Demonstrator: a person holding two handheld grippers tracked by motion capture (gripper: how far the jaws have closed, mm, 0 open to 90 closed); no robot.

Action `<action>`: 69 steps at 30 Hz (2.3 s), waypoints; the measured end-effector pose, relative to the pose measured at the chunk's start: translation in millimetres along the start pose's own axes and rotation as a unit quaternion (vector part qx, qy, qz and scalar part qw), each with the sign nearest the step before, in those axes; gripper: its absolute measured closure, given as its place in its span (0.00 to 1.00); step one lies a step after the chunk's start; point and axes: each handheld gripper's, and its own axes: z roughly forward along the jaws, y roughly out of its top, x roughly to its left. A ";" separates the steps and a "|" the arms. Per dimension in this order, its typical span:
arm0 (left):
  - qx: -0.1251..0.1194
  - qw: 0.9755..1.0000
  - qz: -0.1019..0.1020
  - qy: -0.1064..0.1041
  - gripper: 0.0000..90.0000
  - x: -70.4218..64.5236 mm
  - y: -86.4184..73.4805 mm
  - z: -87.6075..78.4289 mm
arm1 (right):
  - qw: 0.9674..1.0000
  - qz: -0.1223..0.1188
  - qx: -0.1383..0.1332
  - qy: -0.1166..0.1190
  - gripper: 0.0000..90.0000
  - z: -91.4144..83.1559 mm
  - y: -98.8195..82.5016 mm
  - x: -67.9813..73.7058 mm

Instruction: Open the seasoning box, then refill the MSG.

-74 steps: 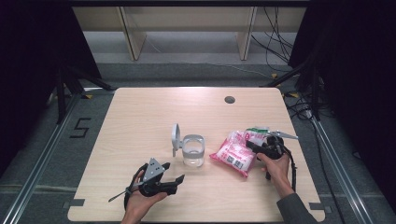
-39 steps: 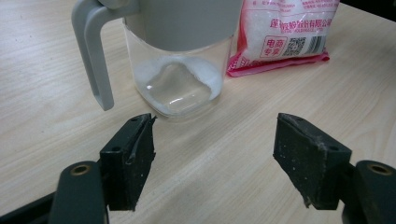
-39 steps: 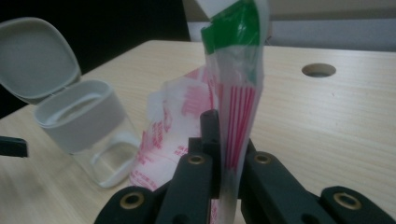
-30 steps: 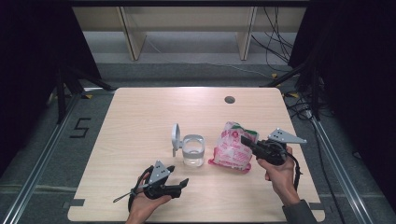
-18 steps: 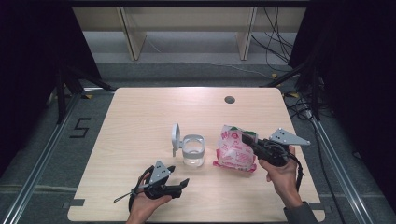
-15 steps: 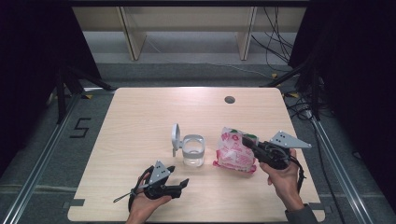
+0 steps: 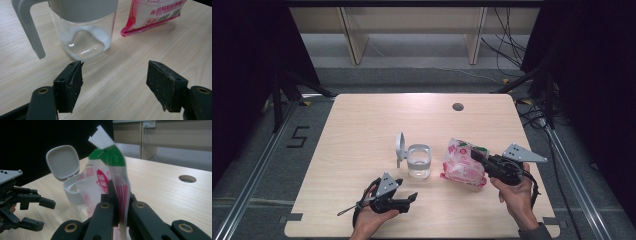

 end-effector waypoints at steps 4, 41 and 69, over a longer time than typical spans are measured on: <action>-0.005 1.000 -0.006 -0.009 0.32 -3.6 0.0 3.5 | 1.000 0.010 -0.004 0.002 1.00 -1.3 5.8 1.5; -0.057 0.998 0.033 -0.015 0.34 -53.1 44.3 75.7 | 0.999 -0.021 -0.005 0.033 1.00 -2.1 74.3 10.1; -0.143 0.990 0.011 0.009 0.78 -74.9 51.8 106.8 | 0.999 -0.028 0.016 0.039 1.00 34.2 100.3 27.4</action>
